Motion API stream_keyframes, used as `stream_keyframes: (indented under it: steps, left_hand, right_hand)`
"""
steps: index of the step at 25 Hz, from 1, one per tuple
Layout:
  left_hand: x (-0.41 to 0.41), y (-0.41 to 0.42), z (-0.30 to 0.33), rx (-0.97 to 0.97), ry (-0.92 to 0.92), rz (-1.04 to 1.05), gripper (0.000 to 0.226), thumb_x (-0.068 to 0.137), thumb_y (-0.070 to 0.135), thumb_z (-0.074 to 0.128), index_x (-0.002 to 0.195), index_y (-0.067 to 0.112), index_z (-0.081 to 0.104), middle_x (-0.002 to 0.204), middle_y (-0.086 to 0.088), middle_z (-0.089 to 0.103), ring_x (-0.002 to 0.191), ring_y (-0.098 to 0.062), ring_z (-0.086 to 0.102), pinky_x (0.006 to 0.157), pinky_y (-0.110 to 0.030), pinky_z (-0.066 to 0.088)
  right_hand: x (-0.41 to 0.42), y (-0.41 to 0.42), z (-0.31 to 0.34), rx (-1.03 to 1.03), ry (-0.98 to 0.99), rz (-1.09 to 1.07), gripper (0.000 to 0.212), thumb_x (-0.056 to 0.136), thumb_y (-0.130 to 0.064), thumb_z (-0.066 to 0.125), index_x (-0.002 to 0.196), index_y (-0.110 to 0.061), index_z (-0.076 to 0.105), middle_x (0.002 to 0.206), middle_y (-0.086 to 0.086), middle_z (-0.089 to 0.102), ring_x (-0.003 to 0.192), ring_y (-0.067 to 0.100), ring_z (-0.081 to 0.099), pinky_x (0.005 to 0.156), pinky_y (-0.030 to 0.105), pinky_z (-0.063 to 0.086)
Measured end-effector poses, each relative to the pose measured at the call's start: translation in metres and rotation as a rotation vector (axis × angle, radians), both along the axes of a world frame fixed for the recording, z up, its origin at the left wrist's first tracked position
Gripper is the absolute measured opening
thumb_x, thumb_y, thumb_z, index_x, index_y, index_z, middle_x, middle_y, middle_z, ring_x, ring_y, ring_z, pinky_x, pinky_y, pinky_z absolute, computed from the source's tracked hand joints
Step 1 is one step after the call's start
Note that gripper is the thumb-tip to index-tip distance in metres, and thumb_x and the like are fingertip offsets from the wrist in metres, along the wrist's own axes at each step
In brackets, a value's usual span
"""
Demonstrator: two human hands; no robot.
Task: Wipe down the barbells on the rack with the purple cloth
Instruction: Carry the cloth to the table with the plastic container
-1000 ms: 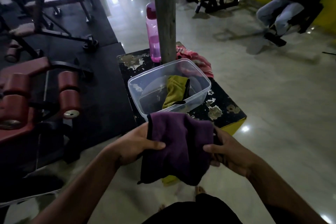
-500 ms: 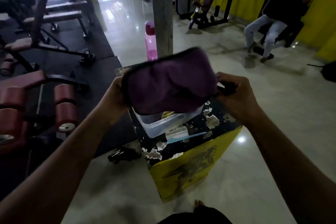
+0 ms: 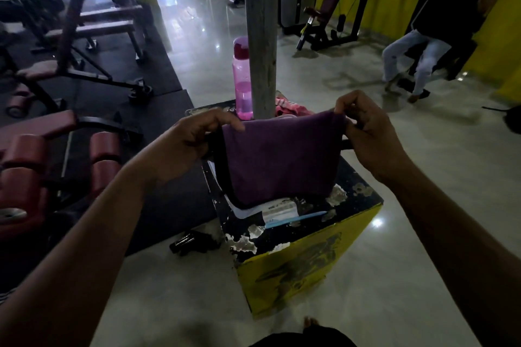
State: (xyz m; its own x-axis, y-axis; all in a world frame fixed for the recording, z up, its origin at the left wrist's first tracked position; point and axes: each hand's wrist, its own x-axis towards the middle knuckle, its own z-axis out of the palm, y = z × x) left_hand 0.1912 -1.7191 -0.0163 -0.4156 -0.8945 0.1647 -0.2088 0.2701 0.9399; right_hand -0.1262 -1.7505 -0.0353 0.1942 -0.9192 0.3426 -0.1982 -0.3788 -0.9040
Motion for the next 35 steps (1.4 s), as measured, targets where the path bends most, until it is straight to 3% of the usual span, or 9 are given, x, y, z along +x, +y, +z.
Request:
stream_keyframes:
  steps: [5,11,15,18,22,24,27,31,35]
  left_hand:
    - [-0.010,-0.008,-0.025,0.175,0.370,0.284,0.048,0.091,-0.011,0.031,0.094,0.020,0.066,0.123,-0.010,0.064,0.095,-0.021,0.055,0.064,-0.024,0.046]
    - [-0.016,-0.039,-0.040,0.447,0.612,0.560,0.038,0.091,0.026,0.041,0.112,0.018,0.073,0.110,-0.005,0.071,0.090,-0.020,0.063,0.062,-0.025,0.051]
    - [-0.027,-0.065,-0.053,0.383,0.335,0.667,0.029,0.089,0.003,0.067,0.115,0.014,0.068,0.099,-0.002,0.073,0.089,-0.016,0.067,0.069,-0.028,0.057]
    - [-0.035,-0.080,-0.069,0.337,0.086,0.759,0.034,0.087,-0.006,0.066,0.113,0.017,0.067,0.102,-0.005,0.070,0.093,-0.017,0.065,0.076,-0.029,0.058]
    - [-0.043,-0.088,-0.105,0.091,-0.974,0.692,0.045,0.088,0.017,0.063,0.130,0.031,0.053,0.141,-0.002,0.043,0.128,-0.024,0.047,0.100,-0.042,0.049]
    - [-0.060,-0.090,-0.125,0.061,-1.226,0.527,0.056,0.093,0.023,0.055,0.146,0.028,0.039,0.161,-0.005,0.023,0.144,-0.029,0.028,0.108,-0.045,0.043]
    - [-0.075,-0.100,-0.152,0.320,-1.214,0.255,0.078,0.097,0.034,0.053,0.159,0.032,0.005,0.168,-0.004,-0.002,0.153,-0.028,0.008,0.121,-0.050,0.022]
    - [-0.071,-0.108,-0.178,0.637,-1.208,0.118,0.094,0.095,0.062,0.046,0.156,0.031,-0.018,0.165,-0.006,-0.021,0.153,-0.030,-0.011,0.123,-0.055,0.009]
    - [-0.077,-0.104,-0.190,0.683,-1.217,0.135,0.095,0.094,0.066,0.044,0.154,0.034,-0.022,0.160,-0.002,-0.034,0.150,-0.028,-0.022,0.123,-0.054,-0.001]
  right_hand:
    - [0.030,-0.027,-0.004,0.182,-0.109,-0.015,0.022,0.104,-0.001,0.035,0.111,-0.019,0.047,0.086,0.011,0.054,0.066,0.017,0.047,0.048,0.024,0.045]
    - [0.056,-0.106,-0.027,0.532,0.114,-0.091,0.049,0.095,-0.068,0.039,0.118,-0.034,0.065,0.113,0.003,0.071,0.095,0.025,0.070,0.072,0.043,0.062]
    - [0.050,-0.146,-0.036,0.712,0.017,0.116,0.049,0.099,-0.063,0.041,0.106,-0.025,0.071,0.095,0.005,0.076,0.081,0.025,0.073,0.067,0.039,0.059]
    - [0.049,-0.172,-0.058,0.727,0.112,0.298,0.020,0.102,-0.034,0.055,0.113,-0.025,0.068,0.105,0.009,0.074,0.090,0.030,0.073,0.077,0.049,0.062]
    - [0.057,-0.197,-0.113,0.423,0.932,0.436,0.041,0.094,-0.021,0.063,0.130,-0.005,0.050,0.117,0.020,0.067,0.108,0.036,0.066,0.089,0.038,0.054]
    - [0.060,-0.197,-0.128,0.072,1.330,0.442,0.070,0.095,-0.035,0.059,0.147,0.001,0.029,0.132,0.026,0.056,0.117,0.038,0.059,0.096,0.038,0.048]
    - [0.069,-0.185,-0.141,-0.511,1.262,0.483,0.091,0.082,-0.045,0.074,0.150,0.000,0.034,0.138,0.024,0.052,0.120,0.040,0.056,0.100,0.051,0.050]
    - [0.075,-0.185,-0.158,-0.263,1.482,0.893,0.092,0.096,-0.064,0.041,0.161,-0.015,-0.001,0.169,0.008,-0.008,0.155,0.024,-0.010,0.125,0.051,0.000]
    - [0.077,-0.192,-0.176,-0.364,1.516,0.902,0.092,0.094,-0.072,0.027,0.161,-0.017,-0.002,0.169,0.006,-0.006,0.154,0.022,-0.014,0.123,0.054,-0.009]
